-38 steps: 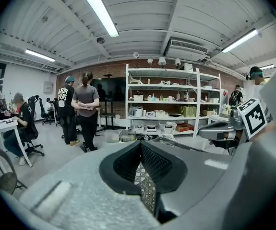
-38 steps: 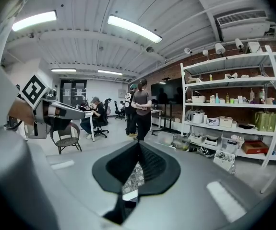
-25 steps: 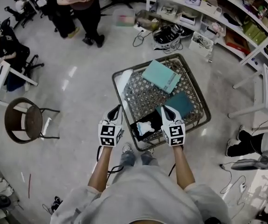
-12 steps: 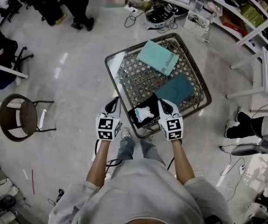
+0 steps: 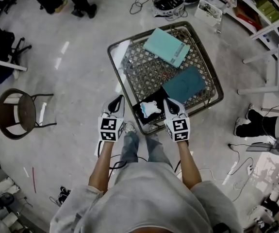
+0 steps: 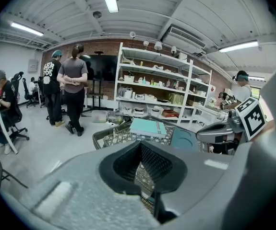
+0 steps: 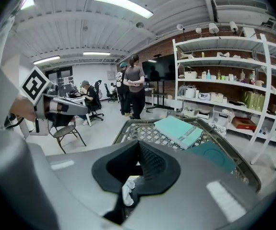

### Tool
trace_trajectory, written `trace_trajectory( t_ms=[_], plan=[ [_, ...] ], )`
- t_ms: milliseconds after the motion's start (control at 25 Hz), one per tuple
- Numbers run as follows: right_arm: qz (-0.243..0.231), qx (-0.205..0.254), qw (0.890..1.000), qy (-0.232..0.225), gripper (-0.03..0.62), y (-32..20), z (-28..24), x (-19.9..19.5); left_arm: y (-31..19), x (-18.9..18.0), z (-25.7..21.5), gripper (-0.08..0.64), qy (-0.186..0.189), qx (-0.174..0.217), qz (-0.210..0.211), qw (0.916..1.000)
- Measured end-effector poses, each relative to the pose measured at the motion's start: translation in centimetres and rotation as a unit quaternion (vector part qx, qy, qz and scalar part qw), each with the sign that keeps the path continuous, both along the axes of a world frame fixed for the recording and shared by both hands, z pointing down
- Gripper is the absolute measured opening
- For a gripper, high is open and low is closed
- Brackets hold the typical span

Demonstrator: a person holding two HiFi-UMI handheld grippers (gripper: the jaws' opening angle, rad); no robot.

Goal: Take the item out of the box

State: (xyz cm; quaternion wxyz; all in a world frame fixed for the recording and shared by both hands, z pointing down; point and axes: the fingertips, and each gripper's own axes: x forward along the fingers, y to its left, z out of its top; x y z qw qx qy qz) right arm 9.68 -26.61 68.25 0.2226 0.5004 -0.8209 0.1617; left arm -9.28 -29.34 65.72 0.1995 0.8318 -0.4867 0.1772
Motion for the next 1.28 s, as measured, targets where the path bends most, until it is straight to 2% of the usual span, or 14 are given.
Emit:
trace_trajectory(
  t_ms=[280, 480, 640, 840, 1040, 1080, 1160, 1280],
  plan=[
    [-0.049, -0.016, 0.997, 0.049, 0.000, 1.1, 2.2, -0.9, 0.9, -0.3, 1.8, 0.003, 0.002, -0.014, -0.005, 0.9999],
    [-0.109, -0.028, 0.988, 0.109, 0.000, 2.2, 4.2, -2.0, 1.3, -0.6, 2.2, 0.003, 0.003, -0.019, -0.008, 0.9998],
    [-0.165, -0.027, 0.974, 0.154, 0.000, 2.9, 5.7, -2.7, 1.4, -0.7, 2.4, 0.003, 0.003, -0.021, -0.010, 0.9997],
    [-0.235, -0.023, 0.949, 0.210, 0.000, 4.1, 7.5, -3.5, 1.6, -1.0, 2.6, 0.003, 0.003, -0.022, -0.013, 0.9997],
    [-0.282, -0.038, 0.931, 0.228, 0.002, 5.3, 8.9, -4.2, 1.9, -1.0, 2.8, 0.003, 0.005, -0.024, -0.013, 0.9996],
    [-0.289, -0.043, 0.929, 0.227, 0.014, 5.5, 9.2, -4.3, 1.9, -1.0, 2.8, 0.003, 0.004, -0.024, -0.013, 0.9996],
    [-0.297, -0.054, 0.927, 0.223, 0.111, 5.8, 9.7, -4.4, 1.8, -1.0, 2.8, 0.003, 0.004, -0.024, -0.014, 0.9996],
    [-0.308, -0.071, 0.923, 0.218, 0.183, 6.2, 10.4, -4.5, 1.7, -1.2, 2.8, 0.003, 0.005, -0.024, -0.017, 0.9996]
  ],
)
